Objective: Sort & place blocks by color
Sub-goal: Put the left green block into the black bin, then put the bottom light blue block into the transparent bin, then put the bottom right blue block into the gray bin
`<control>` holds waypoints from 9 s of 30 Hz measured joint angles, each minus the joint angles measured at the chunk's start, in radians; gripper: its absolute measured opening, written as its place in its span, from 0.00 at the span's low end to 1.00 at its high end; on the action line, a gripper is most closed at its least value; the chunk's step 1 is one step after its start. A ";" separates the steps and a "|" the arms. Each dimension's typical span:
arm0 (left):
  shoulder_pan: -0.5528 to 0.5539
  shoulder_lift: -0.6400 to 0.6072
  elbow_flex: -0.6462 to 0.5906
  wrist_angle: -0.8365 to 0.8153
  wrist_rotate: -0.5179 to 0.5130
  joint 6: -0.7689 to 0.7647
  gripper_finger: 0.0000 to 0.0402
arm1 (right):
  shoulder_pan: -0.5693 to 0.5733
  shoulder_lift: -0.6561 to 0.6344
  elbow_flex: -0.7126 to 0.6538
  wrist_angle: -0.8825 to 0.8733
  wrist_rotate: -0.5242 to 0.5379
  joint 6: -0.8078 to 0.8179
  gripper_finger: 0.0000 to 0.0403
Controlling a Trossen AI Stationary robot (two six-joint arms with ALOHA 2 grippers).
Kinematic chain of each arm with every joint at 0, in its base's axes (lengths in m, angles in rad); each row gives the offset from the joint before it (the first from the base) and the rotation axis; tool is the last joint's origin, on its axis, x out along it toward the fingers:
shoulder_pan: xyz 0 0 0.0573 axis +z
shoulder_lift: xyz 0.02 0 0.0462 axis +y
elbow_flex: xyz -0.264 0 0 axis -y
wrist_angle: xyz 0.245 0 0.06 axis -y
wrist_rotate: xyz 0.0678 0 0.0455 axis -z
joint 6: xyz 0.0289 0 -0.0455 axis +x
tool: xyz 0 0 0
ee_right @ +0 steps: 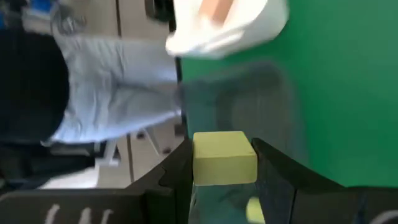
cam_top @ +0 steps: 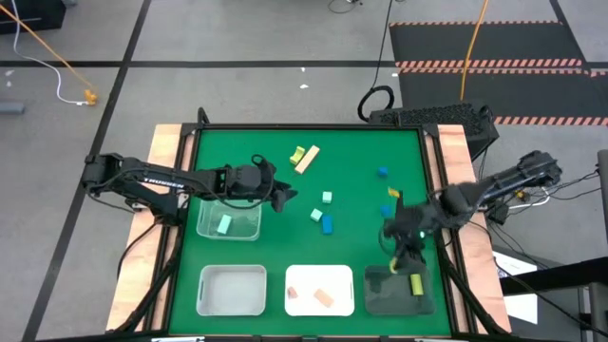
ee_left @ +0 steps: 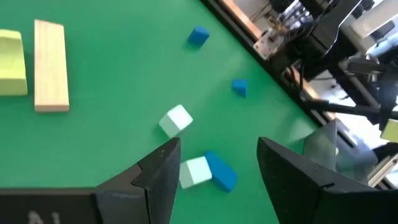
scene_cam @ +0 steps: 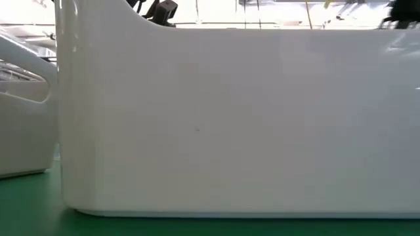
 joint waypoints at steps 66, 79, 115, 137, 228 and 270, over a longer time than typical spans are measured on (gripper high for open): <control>-0.037 0.630 0.343 -0.104 0.156 0.861 0.57 | 0.193 0.159 0.000 -0.061 0.084 -0.032 0.71; -0.034 0.638 0.343 0.010 0.157 0.839 0.57 | 0.192 0.159 0.000 -0.061 0.137 -0.028 0.71; -0.038 0.293 0.343 -0.283 0.141 0.628 0.30 | 0.182 0.113 0.000 -0.106 0.386 -0.027 0.58; -0.257 -0.110 0.342 -1.444 0.161 -0.246 0.01 | -0.200 0.088 0.000 -0.356 0.868 -0.041 0.54; -0.126 -0.111 0.342 -0.615 -0.201 0.352 0.22 | -0.467 0.098 -0.327 0.947 0.459 0.132 0.29; -0.082 0.022 0.342 0.082 -0.211 1.103 0.06 | -0.488 0.231 -0.204 1.462 0.525 0.192 0.29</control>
